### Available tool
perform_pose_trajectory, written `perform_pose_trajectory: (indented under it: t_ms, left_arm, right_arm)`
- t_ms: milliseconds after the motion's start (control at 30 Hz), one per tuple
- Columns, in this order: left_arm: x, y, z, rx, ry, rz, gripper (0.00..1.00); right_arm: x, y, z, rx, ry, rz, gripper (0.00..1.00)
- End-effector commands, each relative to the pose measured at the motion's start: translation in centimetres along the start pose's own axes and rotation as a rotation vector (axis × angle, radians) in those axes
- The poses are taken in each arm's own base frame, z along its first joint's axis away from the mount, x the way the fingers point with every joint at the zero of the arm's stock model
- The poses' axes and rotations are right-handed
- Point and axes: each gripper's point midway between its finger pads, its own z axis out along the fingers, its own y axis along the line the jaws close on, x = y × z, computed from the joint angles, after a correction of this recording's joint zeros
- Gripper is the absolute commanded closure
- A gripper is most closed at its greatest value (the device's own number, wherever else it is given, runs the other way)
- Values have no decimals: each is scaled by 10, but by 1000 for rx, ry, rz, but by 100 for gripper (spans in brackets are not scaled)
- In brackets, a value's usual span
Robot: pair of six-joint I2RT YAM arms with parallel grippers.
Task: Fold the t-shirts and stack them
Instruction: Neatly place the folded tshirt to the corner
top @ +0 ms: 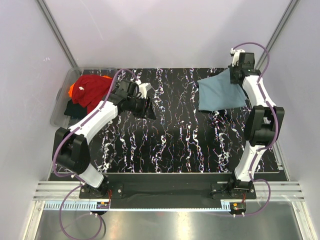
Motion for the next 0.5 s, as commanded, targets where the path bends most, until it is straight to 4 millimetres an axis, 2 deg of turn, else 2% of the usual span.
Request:
perform_pose_trajectory:
  t_ms: [0, 133, 267, 433, 467]
  left_arm:
    - [-10, -12, -5, 41, -44, 32, 52]
    - [-10, -13, -6, 40, -48, 33, 53]
    - [-9, -13, -6, 45, -44, 28, 53]
    - [-9, -14, -5, 51, -39, 24, 53]
    - [-7, -13, -4, 49, -35, 22, 53]
  right_arm:
    - [-66, -16, -24, 43, -189, -73, 100]
    - [-72, -32, -20, 105, -189, -101, 100]
    - [-79, -43, -24, 115, -208, -84, 100]
    - [-84, -51, -17, 91, -230, -33, 100]
    - [-89, -56, -18, 94, -245, -19, 100]
